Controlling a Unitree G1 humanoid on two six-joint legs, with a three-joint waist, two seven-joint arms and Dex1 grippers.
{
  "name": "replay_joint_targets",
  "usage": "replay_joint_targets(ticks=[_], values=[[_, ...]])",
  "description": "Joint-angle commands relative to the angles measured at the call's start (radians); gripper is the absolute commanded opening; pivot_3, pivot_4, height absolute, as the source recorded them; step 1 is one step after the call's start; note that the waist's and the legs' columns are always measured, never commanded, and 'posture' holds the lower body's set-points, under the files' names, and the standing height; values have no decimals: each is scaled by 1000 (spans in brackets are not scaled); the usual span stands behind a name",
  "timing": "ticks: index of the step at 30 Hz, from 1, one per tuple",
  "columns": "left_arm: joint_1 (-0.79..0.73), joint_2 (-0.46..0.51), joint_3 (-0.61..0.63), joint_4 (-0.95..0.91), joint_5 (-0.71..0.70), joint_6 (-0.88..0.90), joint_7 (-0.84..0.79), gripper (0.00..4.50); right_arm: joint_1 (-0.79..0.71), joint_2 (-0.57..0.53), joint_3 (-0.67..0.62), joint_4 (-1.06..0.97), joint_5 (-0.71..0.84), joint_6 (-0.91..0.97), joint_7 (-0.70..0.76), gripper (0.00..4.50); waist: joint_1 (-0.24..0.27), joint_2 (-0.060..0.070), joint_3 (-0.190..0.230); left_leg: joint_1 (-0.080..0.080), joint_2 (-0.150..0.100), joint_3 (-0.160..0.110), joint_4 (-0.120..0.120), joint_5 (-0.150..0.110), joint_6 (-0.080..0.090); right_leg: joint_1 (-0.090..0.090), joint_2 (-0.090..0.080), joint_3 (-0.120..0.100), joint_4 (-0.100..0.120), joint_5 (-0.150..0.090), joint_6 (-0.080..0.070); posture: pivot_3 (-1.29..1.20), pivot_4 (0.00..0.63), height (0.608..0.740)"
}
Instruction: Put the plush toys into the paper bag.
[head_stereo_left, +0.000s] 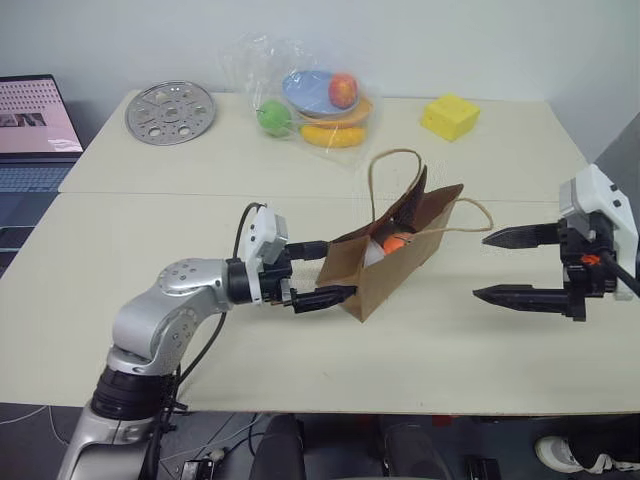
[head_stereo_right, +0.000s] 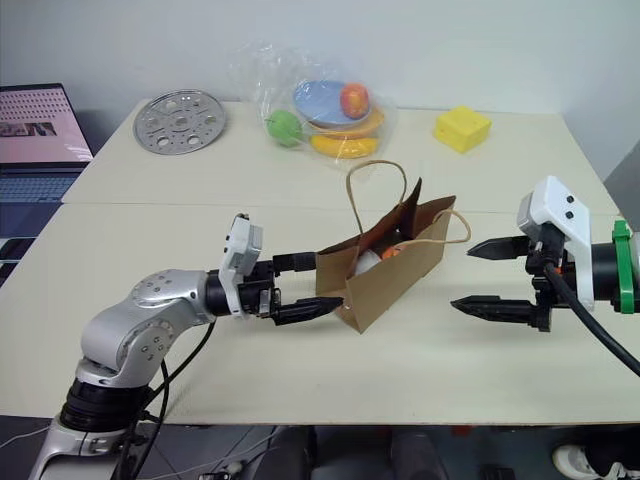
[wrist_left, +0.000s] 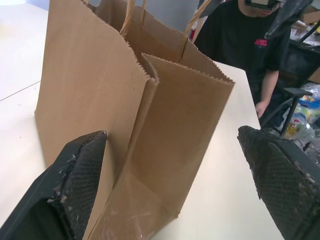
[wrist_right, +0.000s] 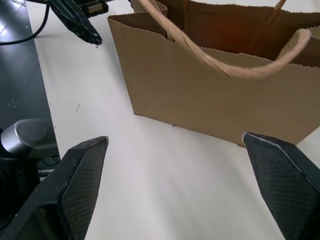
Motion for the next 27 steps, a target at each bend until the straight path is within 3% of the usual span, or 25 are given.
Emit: replay_joint_targets(ticks=[1, 8, 12, 19, 27], values=[[7, -36, -26, -28, 43, -52, 38, 4492, -10, 13, -9, -35, 41, -5, -25, 4500, 0, 0, 0, 0, 0, 0, 0, 0, 0, 0, 0, 0, 0, 0, 0, 0, 150, 740], [-14, -156, -62, 47, 148, -160, 139, 4492, -16, 24, -13, -48, 95, 3, -58, 4500, 3, 0, 0, 0, 0, 0, 0, 0, 0, 0, 0, 0, 0, 0, 0, 0, 150, 740], [-26, -197, -56, 80, 141, -217, 115, 4492, -13, 34, -10, -56, 97, -10, -79, 4500, 4, 0, 0, 0, 0, 0, 1, 0, 0, 1, 0, 0, 0, 0, 0, 0, 150, 740], [-23, -185, -69, 112, 183, -247, 97, 2328, 4, 42, -18, -72, 83, -46, -101, 4500, 4, 0, 0, 0, 0, 0, 1, 0, 0, 1, 0, 0, 1, 0, 0, 0, 150, 740], [-57, -148, -41, 176, 186, -300, 36, 16, 62, 142, -29, -124, 5, -198, -153, 4500, 4, 0, -1, 0, 0, 0, 1, 0, 0, 1, 0, 0, 1, 0, 0, 0, 150, 740]])
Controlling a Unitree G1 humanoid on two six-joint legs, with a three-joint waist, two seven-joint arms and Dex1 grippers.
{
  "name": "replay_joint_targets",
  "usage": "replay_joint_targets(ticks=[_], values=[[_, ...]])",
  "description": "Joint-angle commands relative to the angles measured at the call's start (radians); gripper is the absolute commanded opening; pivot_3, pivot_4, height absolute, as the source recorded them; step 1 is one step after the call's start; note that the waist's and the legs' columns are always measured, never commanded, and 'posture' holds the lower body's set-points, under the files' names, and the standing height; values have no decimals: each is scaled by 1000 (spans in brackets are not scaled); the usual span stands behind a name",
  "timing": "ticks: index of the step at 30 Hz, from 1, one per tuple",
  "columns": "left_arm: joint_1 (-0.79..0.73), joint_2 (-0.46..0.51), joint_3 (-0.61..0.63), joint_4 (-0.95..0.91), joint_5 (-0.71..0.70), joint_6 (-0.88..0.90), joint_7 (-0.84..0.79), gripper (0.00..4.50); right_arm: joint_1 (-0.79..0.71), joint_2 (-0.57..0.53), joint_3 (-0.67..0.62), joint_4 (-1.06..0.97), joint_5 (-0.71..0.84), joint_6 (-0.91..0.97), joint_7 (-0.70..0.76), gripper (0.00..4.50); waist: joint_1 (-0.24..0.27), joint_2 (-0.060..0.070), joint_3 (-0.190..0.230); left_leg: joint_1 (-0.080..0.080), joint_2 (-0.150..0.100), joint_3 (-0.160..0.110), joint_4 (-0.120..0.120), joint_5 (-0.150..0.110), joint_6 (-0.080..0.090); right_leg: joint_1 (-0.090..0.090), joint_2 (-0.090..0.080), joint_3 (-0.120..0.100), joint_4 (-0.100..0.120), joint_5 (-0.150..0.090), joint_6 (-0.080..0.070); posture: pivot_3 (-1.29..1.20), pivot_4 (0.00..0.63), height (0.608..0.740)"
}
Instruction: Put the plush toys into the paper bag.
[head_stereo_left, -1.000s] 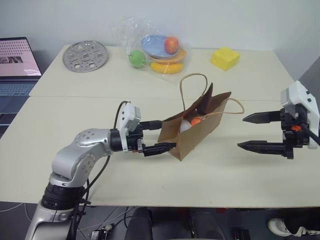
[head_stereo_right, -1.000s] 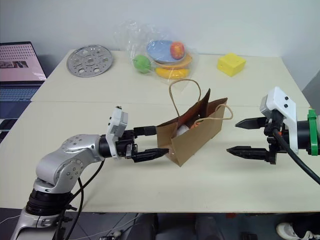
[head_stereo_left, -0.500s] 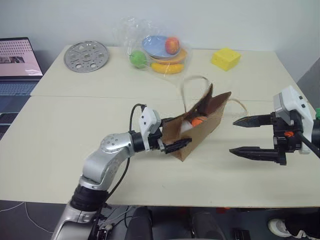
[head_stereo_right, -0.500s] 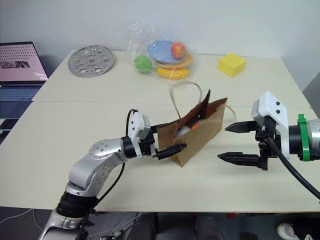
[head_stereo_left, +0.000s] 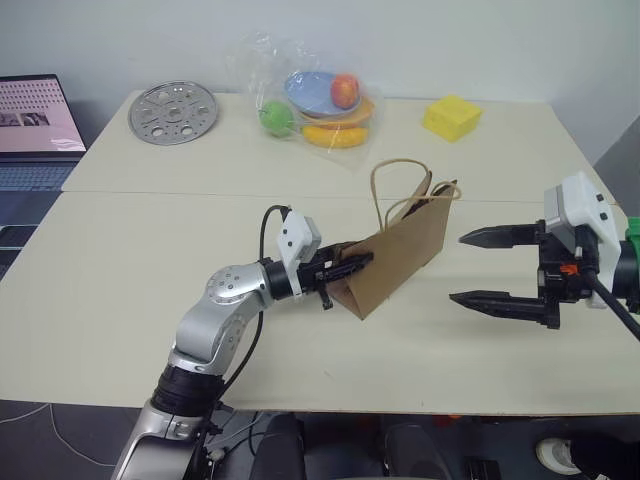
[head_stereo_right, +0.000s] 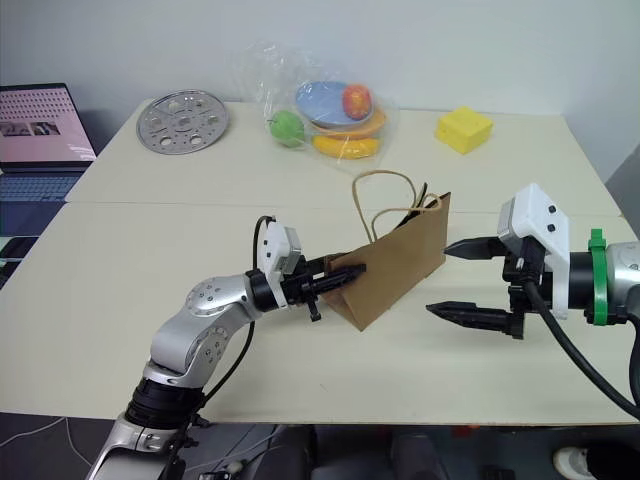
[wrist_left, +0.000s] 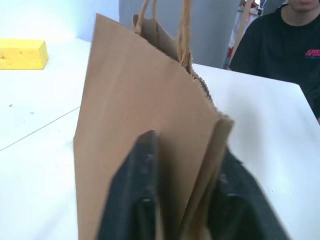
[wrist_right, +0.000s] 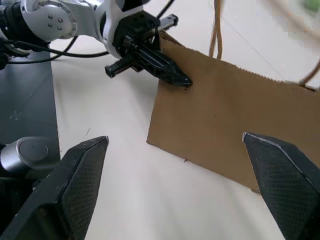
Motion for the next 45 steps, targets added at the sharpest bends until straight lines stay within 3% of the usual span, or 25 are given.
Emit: replay_joint_targets(ticks=[1, 8, 17, 27, 30, 33, 40, 45], values=[[-46, 33, 32, 27, 1, -63, -67, 16, 24, 32, -32, -49, -39, -79, -38, 4500, 0, 0, 0, 0, 0, 0, 0, 0, 0, 0, 0, 0, 0, 0, 0, 0, 150, 740], [-162, 114, 73, 171, -98, -80, -338, 16, 119, 12, -120, -57, -55, -107, -19, 4500, 5, 0, 0, 0, 0, 0, 0, 0, 0, 0, 0, 0, 1, 0, 0, 0, 150, 740], [-427, 61, -16, 533, 0, -251, -643, 16, 407, -12, -468, -109, -80, -12, 38, 4500, 20, 0, 0, -1, -1, -2, 0, 0, 0, 1, 0, -2, 0, 0, 0, 0, 150, 740], [-492, 25, -27, 675, 66, -287, -723, 16, 529, 26, -639, -184, -40, 52, 27, 4500, 0, 0, -1, 1, 0, -1, 0, 0, 0, 2, 1, -1, 1, 0, 0, 0, 150, 740], [-489, 36, -24, 657, 70, -263, -725, 585, 519, 19, -624, -175, -23, 53, 14, 4500, -1, 0, -1, 1, 0, -1, 1, 0, 1, 2, 1, 0, 1, 0, 0, 0, 150, 740], [-459, 58, -13, 589, 50, -210, -728, 1477, 505, 3, -603, -150, -22, 45, 12, 4500, -2, 0, -1, 1, 0, -1, 1, 1, 1, 3, 1, 0, 1, 0, 0, 0, 150, 740], [-296, 233, 85, 305, 21, -57, -623, 3477, 444, -60, -517, -27, -96, -30, 49, 4500, -16, 0, 0, 2, 1, -1, 0, 1, 1, 2, 1, 0, 1, 0, 0, 0, 150, 740], [-122, 403, 195, 89, 67, 12, -458, 3477, 403, -137, -425, 161, -220, -195, 177, 4500, -14, 0, 0, 4, 1, 0, 0, 1, 1, 4, 1, 1, 1, 0, 0, 0, 150, 740]])
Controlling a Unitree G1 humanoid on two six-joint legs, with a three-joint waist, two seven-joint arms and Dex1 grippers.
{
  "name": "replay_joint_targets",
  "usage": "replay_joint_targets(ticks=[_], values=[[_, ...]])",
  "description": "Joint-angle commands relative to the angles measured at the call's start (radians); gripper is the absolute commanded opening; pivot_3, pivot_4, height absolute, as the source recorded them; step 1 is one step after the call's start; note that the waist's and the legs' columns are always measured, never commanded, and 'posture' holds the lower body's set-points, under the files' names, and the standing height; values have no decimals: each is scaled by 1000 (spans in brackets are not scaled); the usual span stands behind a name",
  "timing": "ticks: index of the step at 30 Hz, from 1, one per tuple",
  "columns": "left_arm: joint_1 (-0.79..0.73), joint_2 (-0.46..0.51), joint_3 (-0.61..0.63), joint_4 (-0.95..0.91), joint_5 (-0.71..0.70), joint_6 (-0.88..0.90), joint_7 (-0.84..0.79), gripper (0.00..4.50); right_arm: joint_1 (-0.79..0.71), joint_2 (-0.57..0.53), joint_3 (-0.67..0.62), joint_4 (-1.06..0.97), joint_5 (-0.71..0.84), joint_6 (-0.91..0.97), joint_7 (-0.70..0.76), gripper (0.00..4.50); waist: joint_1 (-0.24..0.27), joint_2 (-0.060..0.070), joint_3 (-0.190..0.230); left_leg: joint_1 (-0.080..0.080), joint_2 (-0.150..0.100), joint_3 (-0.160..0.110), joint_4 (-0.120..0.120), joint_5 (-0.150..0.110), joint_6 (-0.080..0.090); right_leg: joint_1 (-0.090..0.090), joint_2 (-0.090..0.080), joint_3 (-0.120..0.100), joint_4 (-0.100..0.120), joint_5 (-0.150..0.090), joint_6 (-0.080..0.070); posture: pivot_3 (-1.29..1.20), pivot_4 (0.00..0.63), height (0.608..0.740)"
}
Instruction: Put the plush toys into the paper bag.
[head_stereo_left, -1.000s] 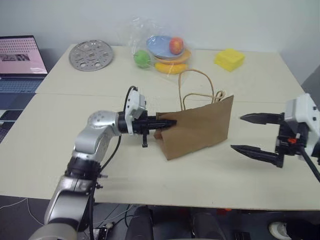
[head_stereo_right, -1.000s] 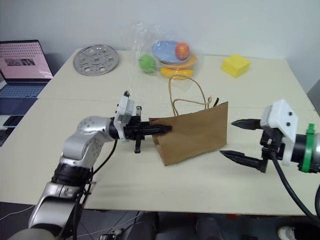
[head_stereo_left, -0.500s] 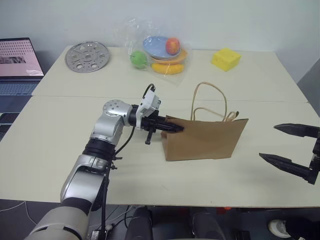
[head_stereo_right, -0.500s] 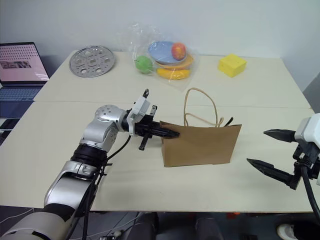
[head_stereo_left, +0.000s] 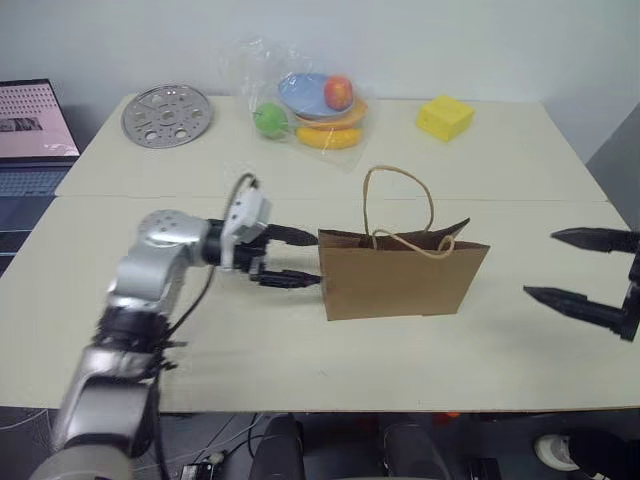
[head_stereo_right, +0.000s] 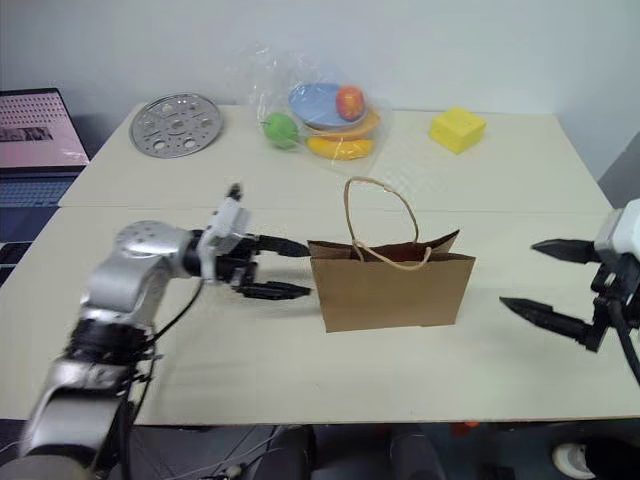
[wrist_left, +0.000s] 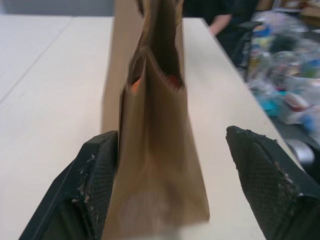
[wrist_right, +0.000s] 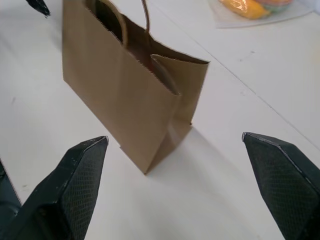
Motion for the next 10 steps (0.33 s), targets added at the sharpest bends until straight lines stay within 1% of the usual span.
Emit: replay_joint_targets(ticks=[1, 2, 5, 8, 10], values=[[68, 77, 79, -142, 29, 10, 98, 3477, -22, -34, 28, 89, -70, -105, 81, 4500, 4, 0, 0, 0, 0, 0, 0, 0, 0, 0, 0, 0, 0, 0, 0, 0, 150, 740], [119, 133, 96, -190, 59, 40, 125, 3477, -29, -49, 50, 142, -108, -155, 112, 4500, 8, 0, 0, 0, 0, 0, 0, 0, 0, 1, 0, 0, 0, 0, 0, 0, 150, 740], [291, 246, 260, -304, 21, 136, 157, 3477, -81, -103, 118, 306, -160, -258, 217, 4500, 3, 0, 0, 0, 0, 2, 0, 0, 0, 0, -1, 1, -1, 0, 1, 0, 150, 740], [385, 284, 356, -350, -33, 200, 169, 3477, -145, -129, 171, 378, -167, -300, 261, 4500, 3, 0, 1, 1, 0, 3, -1, 0, 0, 0, -1, 1, -1, -1, 0, 0, 150, 740], [404, 288, 377, -361, -54, 216, 180, 3477, -183, -133, 205, 401, -174, -315, 272, 4500, 5, 1, 1, 2, 0, 3, -1, 0, 0, 0, -1, 1, -1, -2, 1, 0, 150, 740]])
